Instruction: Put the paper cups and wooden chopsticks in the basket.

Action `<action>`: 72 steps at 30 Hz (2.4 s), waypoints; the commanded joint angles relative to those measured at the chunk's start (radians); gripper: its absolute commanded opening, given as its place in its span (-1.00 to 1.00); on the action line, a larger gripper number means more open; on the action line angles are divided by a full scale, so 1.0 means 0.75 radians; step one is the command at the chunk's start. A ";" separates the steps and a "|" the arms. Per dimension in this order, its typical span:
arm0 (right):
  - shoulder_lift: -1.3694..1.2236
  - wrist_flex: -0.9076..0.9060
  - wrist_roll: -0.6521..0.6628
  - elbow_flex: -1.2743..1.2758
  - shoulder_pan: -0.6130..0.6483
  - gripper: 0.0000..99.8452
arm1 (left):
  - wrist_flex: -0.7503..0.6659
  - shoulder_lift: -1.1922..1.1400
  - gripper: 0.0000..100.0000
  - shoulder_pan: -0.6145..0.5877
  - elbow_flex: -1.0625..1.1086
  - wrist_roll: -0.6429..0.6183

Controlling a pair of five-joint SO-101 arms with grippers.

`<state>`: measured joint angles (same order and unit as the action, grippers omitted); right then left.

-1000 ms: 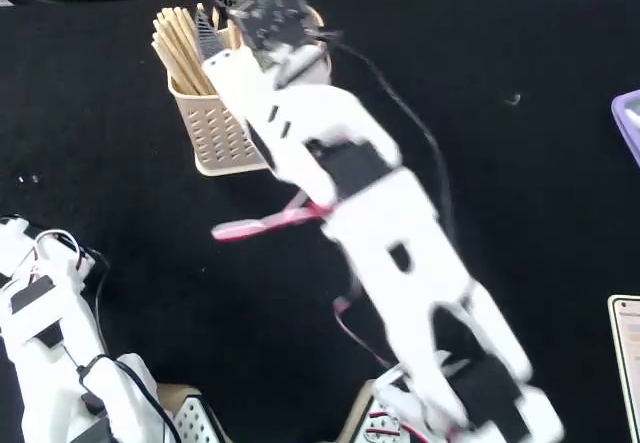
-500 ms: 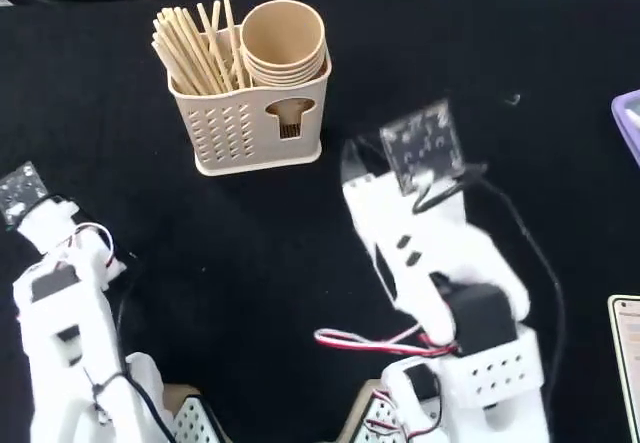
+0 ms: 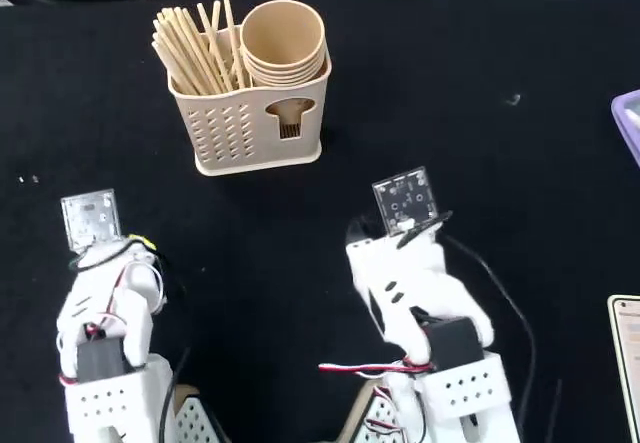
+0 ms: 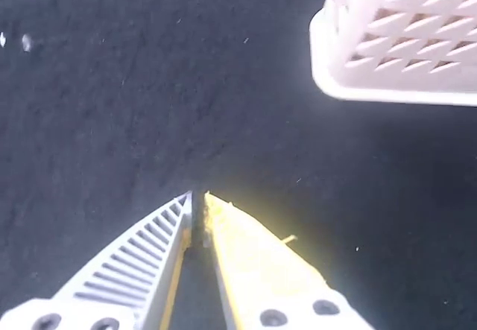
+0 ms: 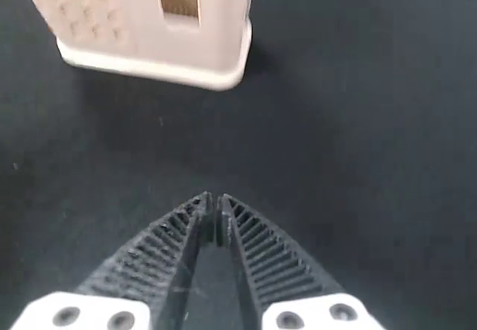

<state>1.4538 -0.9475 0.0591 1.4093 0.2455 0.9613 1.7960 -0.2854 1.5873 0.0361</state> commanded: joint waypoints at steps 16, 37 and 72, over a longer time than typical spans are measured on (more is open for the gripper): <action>0.089 0.115 -0.037 0.377 -0.164 -0.98 | -0.023 0.037 -0.93 0.300 0.150 0.381; 0.590 -0.479 -0.029 0.367 -0.471 -0.98 | 0.397 0.037 -0.93 0.138 0.148 -0.125; 0.588 -0.479 -0.029 0.367 -0.468 -0.98 | 0.423 0.047 -0.94 0.134 0.148 -0.125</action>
<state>1.7990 -1.3004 0.0376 1.6932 -0.0905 1.2712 1.8220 -0.1811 1.6763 -0.0529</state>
